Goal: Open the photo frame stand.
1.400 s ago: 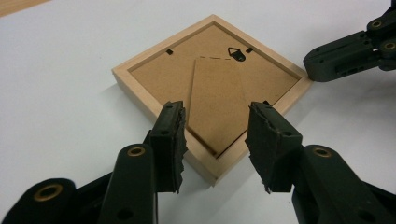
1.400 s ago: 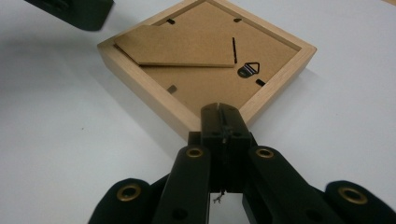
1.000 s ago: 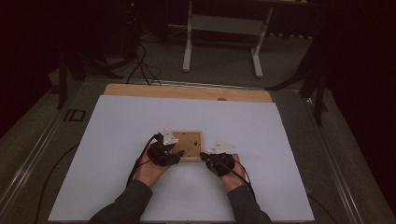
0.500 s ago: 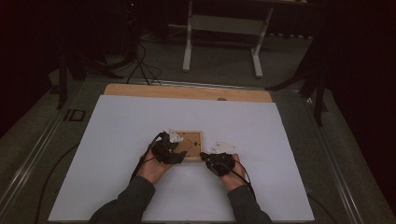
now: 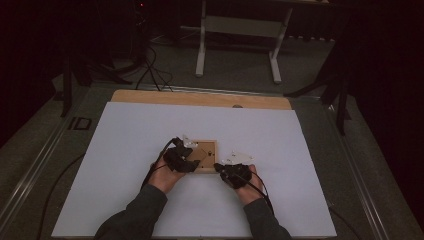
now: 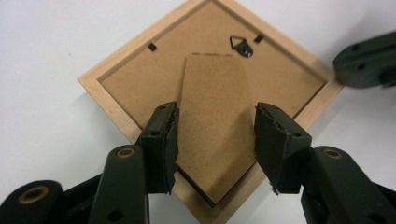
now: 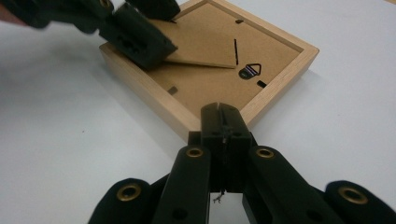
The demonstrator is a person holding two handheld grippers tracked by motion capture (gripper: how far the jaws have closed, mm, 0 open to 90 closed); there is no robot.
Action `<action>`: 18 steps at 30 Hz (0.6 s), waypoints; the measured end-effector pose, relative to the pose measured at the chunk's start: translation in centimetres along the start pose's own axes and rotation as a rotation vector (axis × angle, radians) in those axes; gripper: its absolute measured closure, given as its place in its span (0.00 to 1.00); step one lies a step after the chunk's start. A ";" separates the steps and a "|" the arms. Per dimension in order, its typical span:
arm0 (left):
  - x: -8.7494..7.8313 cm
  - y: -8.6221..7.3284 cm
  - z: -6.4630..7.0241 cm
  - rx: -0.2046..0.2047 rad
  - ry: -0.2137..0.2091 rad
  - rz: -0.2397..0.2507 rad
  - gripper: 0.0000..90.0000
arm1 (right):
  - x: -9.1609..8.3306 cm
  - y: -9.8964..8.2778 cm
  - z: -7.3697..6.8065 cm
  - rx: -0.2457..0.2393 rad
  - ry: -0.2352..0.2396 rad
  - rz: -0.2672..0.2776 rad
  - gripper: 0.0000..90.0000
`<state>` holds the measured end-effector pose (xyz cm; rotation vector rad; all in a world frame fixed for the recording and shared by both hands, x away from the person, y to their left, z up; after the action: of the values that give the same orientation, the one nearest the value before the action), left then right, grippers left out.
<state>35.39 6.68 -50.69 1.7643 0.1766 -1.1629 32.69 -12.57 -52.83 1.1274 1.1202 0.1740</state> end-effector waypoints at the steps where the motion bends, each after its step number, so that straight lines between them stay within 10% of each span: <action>1: -0.1 0.2 -0.1 -0.005 -0.003 0.003 0.57 | 0.0 0.0 0.0 0.000 0.001 0.001 1.00; 18: -0.6 1.3 -0.4 -0.090 -0.040 0.031 0.53 | 0.0 0.0 0.0 -0.001 0.002 -0.001 1.00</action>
<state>36.00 6.56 -49.37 1.6584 0.1742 -1.1497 32.68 -12.56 -52.83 1.1264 1.1220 0.1746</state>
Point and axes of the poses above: each handheld gripper's, and its own axes: x roughly forward along the jaws, y roughly out of its top, z roughly to its right, the point moved 2 cm from there along x, roughly forward along the jaws, and after that the axes turned 4 degrees about y, right-handed, at the moved point
